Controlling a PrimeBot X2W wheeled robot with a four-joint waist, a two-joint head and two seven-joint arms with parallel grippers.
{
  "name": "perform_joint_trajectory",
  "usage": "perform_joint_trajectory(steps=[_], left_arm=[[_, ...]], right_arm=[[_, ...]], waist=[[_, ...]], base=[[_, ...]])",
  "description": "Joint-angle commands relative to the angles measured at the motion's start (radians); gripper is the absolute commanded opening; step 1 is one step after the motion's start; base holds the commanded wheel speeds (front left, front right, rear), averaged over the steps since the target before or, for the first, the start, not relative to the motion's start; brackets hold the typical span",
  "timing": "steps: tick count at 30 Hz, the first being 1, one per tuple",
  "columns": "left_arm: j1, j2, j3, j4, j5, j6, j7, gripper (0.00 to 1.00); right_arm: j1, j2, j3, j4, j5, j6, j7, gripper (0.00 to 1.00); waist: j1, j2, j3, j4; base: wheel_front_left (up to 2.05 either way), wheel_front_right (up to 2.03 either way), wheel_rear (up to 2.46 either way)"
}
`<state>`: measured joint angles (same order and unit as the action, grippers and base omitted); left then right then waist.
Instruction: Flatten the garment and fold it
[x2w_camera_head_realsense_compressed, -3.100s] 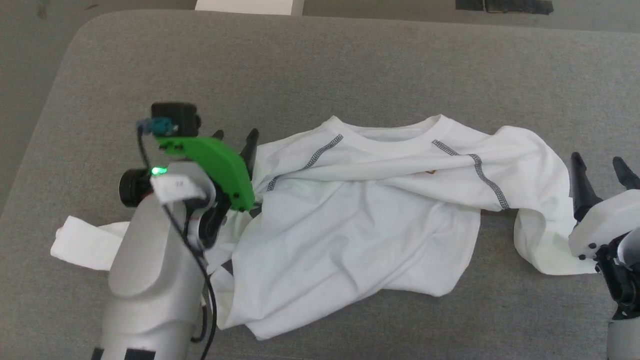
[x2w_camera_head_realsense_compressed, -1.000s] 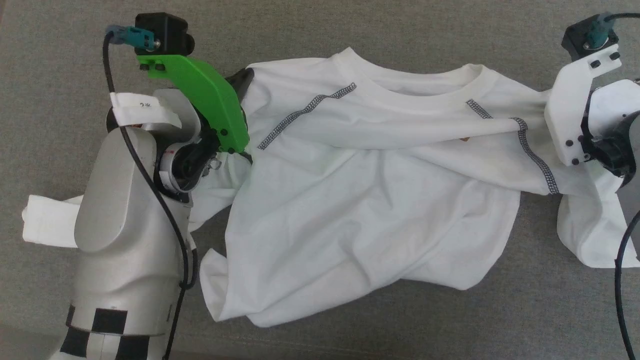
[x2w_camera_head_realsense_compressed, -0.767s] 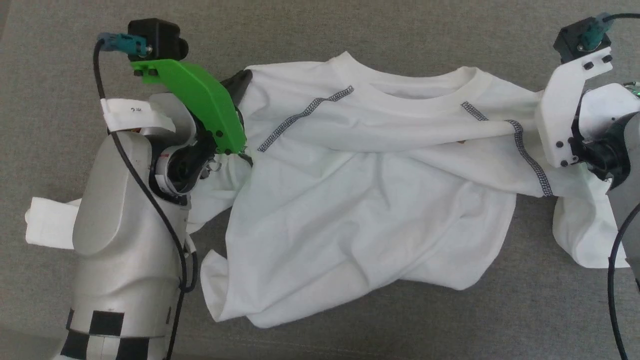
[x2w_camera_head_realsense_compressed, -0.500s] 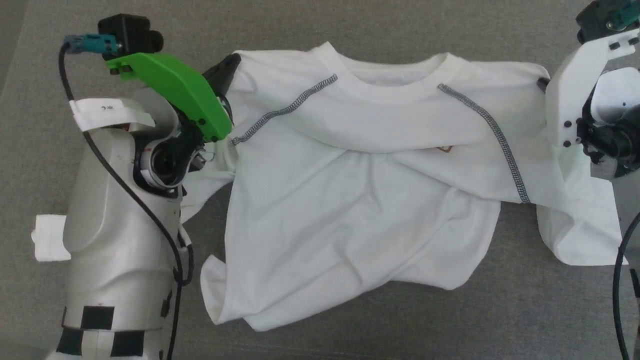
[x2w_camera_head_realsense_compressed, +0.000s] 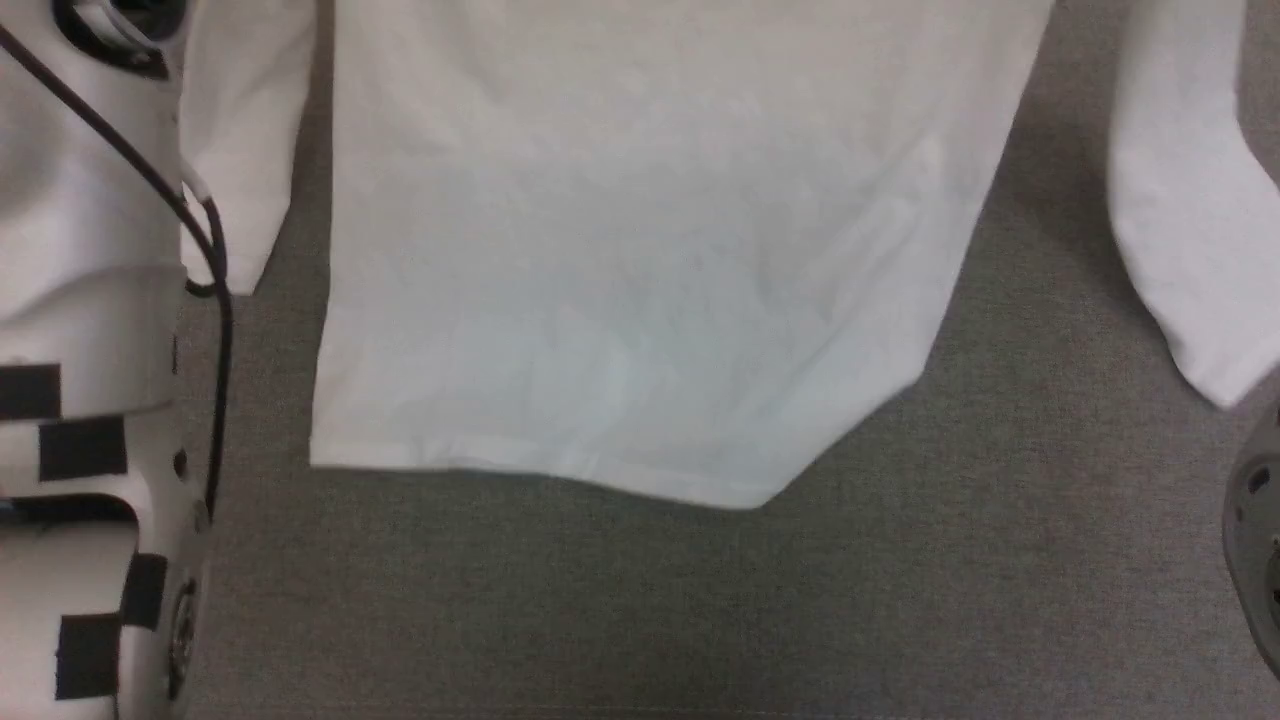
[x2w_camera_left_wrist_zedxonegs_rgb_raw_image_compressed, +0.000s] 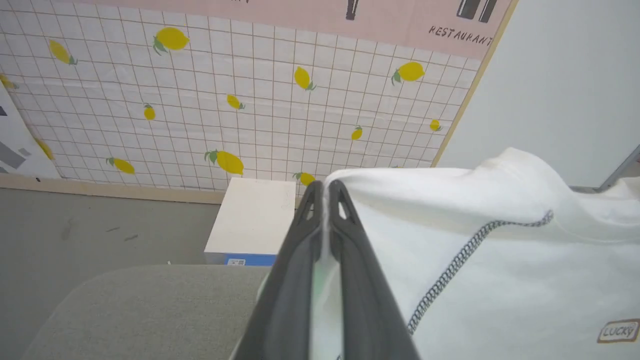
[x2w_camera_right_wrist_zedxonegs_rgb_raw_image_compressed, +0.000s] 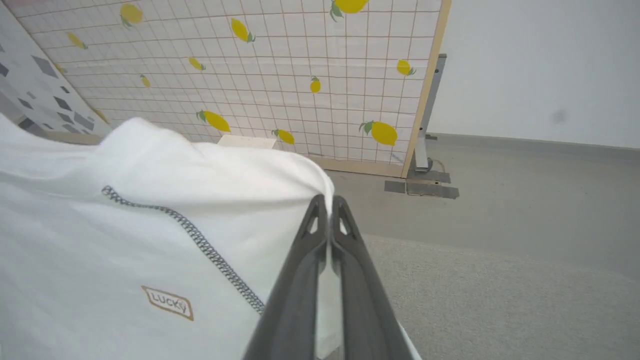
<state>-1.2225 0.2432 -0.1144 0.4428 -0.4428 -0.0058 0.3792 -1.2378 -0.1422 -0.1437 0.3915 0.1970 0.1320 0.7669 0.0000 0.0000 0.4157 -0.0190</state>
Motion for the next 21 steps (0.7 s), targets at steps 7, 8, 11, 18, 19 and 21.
perform_joint_trajectory(steps=[7, 8, 11, 18, 19, 21], left_arm=[[-0.266, 0.015, 0.009, 0.089, 0.065, 0.043, -0.168, 0.00], [-0.291, 0.016, 0.012, 0.096, 0.071, 0.047, -0.196, 0.00], [-0.363, 0.022, 0.017, 0.118, 0.084, 0.044, -0.286, 0.00], [-0.427, 0.026, 0.029, 0.181, 0.086, 0.033, -0.439, 0.00], [-0.429, 0.027, 0.032, 0.187, 0.084, 0.031, -0.458, 0.00], [-0.425, 0.019, 0.039, 0.211, 0.066, 0.020, -0.471, 0.00]], right_arm=[[-0.241, 0.059, -0.108, 0.070, -0.143, -0.001, -0.168, 0.00], [-0.264, 0.064, -0.120, 0.077, -0.156, -0.001, -0.193, 0.00], [-0.336, 0.073, -0.134, 0.101, -0.198, -0.001, -0.292, 0.00], [-0.415, 0.084, -0.157, 0.178, -0.222, -0.001, -0.447, 0.00], [-0.419, 0.085, -0.159, 0.187, -0.220, -0.001, -0.456, 0.00], [-0.426, 0.086, -0.159, 0.201, -0.218, -0.001, -0.483, 0.00]], waist=[[0.0000, 0.0000, 0.068, -0.042], [0.0000, 0.0000, 0.073, -0.043], [0.0000, 0.0000, 0.087, -0.046], [0.0000, 0.0000, 0.115, -0.037], [0.0000, 0.0000, 0.120, -0.035], [0.0000, 0.0000, 0.130, -0.028]], base=[[0.00, 0.00, 0.00], [0.00, 0.00, 0.00], [0.00, 0.00, 0.00], [0.00, 0.00, 0.00], [0.00, 0.00, 0.00], [0.00, 0.00, 0.00]])
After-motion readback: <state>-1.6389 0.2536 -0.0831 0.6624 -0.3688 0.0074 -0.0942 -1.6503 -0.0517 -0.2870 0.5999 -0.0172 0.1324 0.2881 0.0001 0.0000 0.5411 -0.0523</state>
